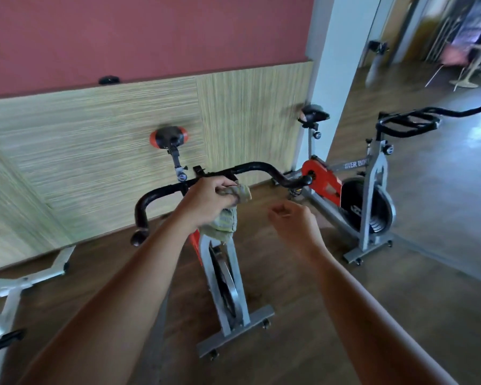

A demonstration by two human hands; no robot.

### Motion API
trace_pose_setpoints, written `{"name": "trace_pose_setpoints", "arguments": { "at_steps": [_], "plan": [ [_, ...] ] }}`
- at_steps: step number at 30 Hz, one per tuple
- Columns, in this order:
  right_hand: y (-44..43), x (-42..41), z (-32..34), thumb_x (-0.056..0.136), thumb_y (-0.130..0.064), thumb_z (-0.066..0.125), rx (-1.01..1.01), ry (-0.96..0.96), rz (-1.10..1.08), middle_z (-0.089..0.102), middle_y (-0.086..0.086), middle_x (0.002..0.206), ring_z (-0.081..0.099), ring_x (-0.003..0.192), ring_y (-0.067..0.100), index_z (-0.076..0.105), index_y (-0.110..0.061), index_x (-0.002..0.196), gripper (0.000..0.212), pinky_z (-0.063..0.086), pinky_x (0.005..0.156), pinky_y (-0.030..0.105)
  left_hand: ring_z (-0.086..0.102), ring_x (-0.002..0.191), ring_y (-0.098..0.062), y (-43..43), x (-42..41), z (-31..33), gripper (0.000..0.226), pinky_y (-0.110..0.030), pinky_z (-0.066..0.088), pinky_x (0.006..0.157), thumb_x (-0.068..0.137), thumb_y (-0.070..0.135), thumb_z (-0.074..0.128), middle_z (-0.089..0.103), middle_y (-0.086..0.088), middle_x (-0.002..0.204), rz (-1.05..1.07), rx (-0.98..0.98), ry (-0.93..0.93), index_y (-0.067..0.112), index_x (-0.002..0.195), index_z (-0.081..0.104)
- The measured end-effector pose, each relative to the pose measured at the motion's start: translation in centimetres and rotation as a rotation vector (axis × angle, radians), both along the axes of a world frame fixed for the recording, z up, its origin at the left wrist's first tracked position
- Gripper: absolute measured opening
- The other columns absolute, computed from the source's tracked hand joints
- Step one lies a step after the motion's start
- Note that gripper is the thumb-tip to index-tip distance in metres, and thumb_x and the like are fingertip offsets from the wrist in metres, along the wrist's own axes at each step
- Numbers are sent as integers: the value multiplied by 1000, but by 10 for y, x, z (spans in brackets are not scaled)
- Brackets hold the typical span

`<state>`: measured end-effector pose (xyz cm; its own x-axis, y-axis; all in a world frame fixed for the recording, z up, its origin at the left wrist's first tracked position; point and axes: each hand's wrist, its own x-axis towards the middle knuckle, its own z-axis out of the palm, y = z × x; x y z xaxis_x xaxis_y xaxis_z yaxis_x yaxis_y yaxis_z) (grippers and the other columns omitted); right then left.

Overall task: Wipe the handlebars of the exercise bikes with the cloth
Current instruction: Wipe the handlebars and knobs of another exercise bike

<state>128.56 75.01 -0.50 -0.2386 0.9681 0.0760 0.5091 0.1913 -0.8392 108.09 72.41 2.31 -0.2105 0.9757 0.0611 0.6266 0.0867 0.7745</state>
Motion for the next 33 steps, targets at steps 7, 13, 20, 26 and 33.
{"name": "trace_pose_setpoints", "arguments": {
  "at_steps": [7, 13, 20, 26, 33],
  "plan": [
    [12, 50, -4, 87, -25, 65, -9, 7, -144, 66, -24, 72, 58, 65, -12, 72, -30, 80, 12, 41, 53, 5, 62, 102, -16, 37, 61, -16, 37, -28, 46, 83, 87, 31, 75, 65, 4, 107, 10, 19, -121, 19, 122, 68],
    [42, 63, -9, 88, -23, 63, 13, -18, -206, 71, -13, 83, 63, 75, 4, 74, -24, 87, 11, 47, 65, 24, 66, 101, -18, 81, 87, -32, 34, -36, 52, 91, 88, 34, 74, 68, 5, 103, 49, 38, -183, 26, 121, 67],
    [106, 61, -14, 88, -25, 66, 100, -50, -237, 72, -11, 91, 66, 87, 7, 73, -24, 97, 11, 50, 76, 26, 61, 99, -9, 139, 101, -51, 33, -4, 42, 73, 95, 14, 65, 64, 9, 107, 33, 137, -249, 24, 126, 61],
    [154, 59, -33, 86, -26, 76, 77, -39, -234, 73, -13, 90, 68, 80, -5, 71, -27, 98, 13, 52, 70, 18, 66, 93, -27, 170, 108, -80, 28, -24, 52, 72, 102, 28, 55, 69, 14, 100, -135, 119, -339, 22, 126, 67],
    [172, 62, -39, 82, -22, 80, -100, 168, -242, 76, -13, 86, 72, 84, 3, 74, -33, 87, 14, 51, 72, 26, 64, 104, 5, 212, 78, -108, 32, -14, 49, 88, 102, 41, 53, 71, 14, 120, -141, 10, -214, 30, 128, 67]
  ]
}}
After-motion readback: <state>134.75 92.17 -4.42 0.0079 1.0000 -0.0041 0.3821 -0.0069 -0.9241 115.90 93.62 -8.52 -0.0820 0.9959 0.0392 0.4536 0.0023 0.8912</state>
